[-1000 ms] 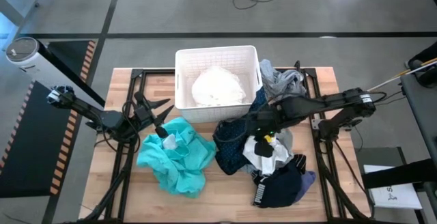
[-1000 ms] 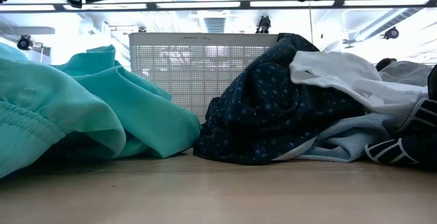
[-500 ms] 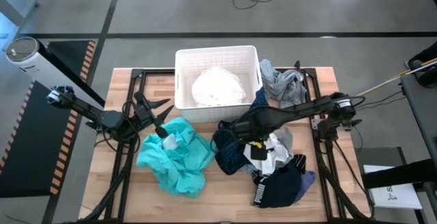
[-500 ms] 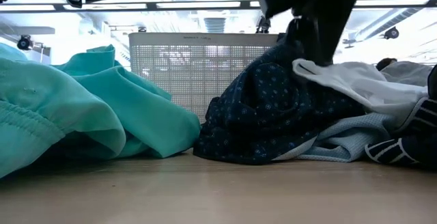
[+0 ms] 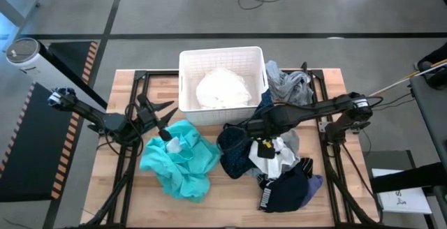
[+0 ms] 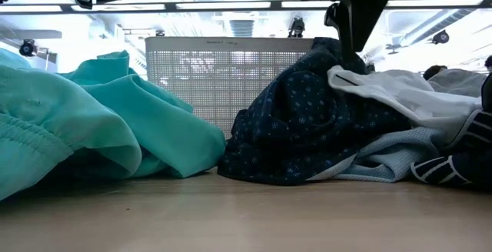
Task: Sort clothes
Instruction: Put the white sock into the white laundry bin
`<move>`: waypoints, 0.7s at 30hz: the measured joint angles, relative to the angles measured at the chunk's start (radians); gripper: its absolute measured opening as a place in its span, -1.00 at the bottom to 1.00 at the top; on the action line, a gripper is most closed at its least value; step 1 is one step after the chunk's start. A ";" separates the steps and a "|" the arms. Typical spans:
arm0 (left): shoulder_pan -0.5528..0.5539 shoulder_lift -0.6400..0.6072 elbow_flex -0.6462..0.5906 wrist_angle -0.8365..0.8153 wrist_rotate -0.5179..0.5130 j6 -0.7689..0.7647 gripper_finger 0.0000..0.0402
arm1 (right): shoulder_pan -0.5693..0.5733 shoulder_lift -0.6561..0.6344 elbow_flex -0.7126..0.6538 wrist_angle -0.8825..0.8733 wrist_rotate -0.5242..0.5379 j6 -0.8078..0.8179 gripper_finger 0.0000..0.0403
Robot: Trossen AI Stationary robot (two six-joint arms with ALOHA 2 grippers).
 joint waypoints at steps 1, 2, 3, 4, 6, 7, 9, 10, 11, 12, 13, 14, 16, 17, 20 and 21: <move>0.000 0.000 0.000 0.001 0.000 0.000 -0.43 | 0.000 -0.001 0.000 0.000 0.004 0.000 0.27; 0.000 0.000 0.000 0.001 0.000 0.000 -0.43 | 0.000 -0.002 0.000 0.000 0.005 -0.001 0.27; 0.000 0.000 0.000 0.000 0.000 0.000 -0.43 | 0.000 0.002 0.000 0.001 0.005 -0.006 0.28; 0.000 0.000 0.000 0.000 0.000 0.000 -0.43 | 0.000 0.007 0.000 0.004 0.005 -0.016 0.28; 0.000 0.000 0.000 0.001 0.000 0.000 -0.43 | -0.002 0.027 -0.001 0.021 0.004 -0.042 0.29; 0.000 0.000 0.000 0.000 0.000 0.000 -0.43 | -0.002 0.035 -0.001 0.036 0.004 -0.056 0.28; 0.000 0.000 0.000 0.001 0.000 0.000 -0.43 | -0.006 0.053 -0.002 0.053 -0.002 -0.084 0.27; 0.000 0.000 0.000 0.001 0.000 0.000 -0.43 | -0.010 0.061 -0.002 0.068 -0.015 -0.094 0.26; 0.000 0.000 0.000 0.000 0.000 0.000 -0.43 | -0.014 0.066 -0.002 0.080 -0.025 -0.103 0.26; 0.000 0.000 0.000 0.000 0.000 0.000 -0.43 | -0.019 0.074 -0.002 0.081 -0.029 -0.106 0.25; 0.000 0.000 0.000 0.001 0.000 0.000 -0.43 | -0.022 0.085 -0.002 0.079 -0.043 -0.110 0.24; 0.000 0.000 0.000 0.001 0.000 0.000 -0.43 | -0.027 0.094 -0.002 0.079 -0.054 -0.116 0.23; 0.000 0.000 0.000 -0.002 0.000 0.000 -0.43 | -0.034 0.108 -0.002 0.072 -0.087 -0.132 0.20; 0.000 0.000 0.000 -0.001 0.000 0.000 -0.43 | -0.036 0.113 -0.002 0.071 -0.103 -0.137 0.18; 0.000 0.000 0.000 -0.001 0.000 0.000 -0.43 | -0.037 0.119 -0.002 0.074 -0.125 -0.158 0.03; 0.000 0.000 0.000 -0.001 0.000 0.000 -0.43 | -0.035 0.119 -0.002 0.077 -0.126 -0.163 -0.06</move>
